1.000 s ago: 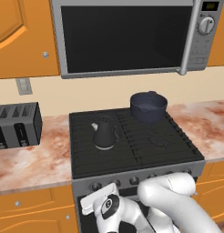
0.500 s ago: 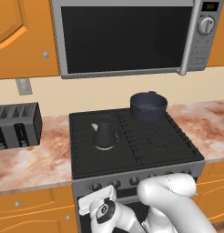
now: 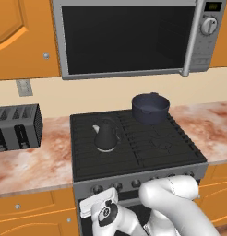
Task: Pick the kettle from the counter and place it on a stove burner. Then turn the burner on.
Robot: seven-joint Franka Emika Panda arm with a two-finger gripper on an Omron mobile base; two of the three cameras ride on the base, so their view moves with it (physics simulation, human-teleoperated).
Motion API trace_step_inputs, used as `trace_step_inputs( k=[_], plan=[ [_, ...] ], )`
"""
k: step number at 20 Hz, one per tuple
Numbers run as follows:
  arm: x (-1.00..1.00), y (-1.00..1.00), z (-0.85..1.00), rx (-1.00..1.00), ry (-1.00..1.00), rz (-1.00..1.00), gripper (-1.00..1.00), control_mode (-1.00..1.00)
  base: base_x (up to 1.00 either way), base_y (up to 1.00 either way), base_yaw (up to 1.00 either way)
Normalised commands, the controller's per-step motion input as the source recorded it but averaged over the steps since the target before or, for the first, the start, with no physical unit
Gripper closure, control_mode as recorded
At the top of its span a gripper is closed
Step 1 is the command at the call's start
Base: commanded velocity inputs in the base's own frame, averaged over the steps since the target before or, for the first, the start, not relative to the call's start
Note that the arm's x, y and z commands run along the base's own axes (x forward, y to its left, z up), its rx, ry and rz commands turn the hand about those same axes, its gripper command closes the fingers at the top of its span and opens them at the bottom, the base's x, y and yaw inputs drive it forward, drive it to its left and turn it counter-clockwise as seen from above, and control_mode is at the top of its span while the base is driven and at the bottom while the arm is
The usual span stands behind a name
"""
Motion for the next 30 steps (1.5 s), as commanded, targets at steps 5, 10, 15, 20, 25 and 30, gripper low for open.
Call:
trace_step_inputs(
  k=[5,10,15,20,25,30],
  plan=[
    [-0.02,0.00,0.16,0.00,-0.13,0.00,1.00,-1.00,0.00,0.00,0.00],
    [-0.05,0.11,0.20,-0.01,-0.22,0.00,1.00,-1.00,0.00,0.00,0.00],
    [0.00,0.46,0.24,-0.08,-0.29,0.00,1.00,-1.00,0.00,0.00,0.00],
    [0.00,0.47,0.17,-0.05,-0.27,-0.08,1.00,-1.00,0.00,0.00,0.00],
    [0.00,0.03,0.00,0.00,0.00,-0.01,1.00,-1.00,0.00,0.00,0.00],
    [0.00,0.25,0.01,-0.13,-0.13,0.04,1.00,-1.00,0.00,0.00,0.00]
  ],
)
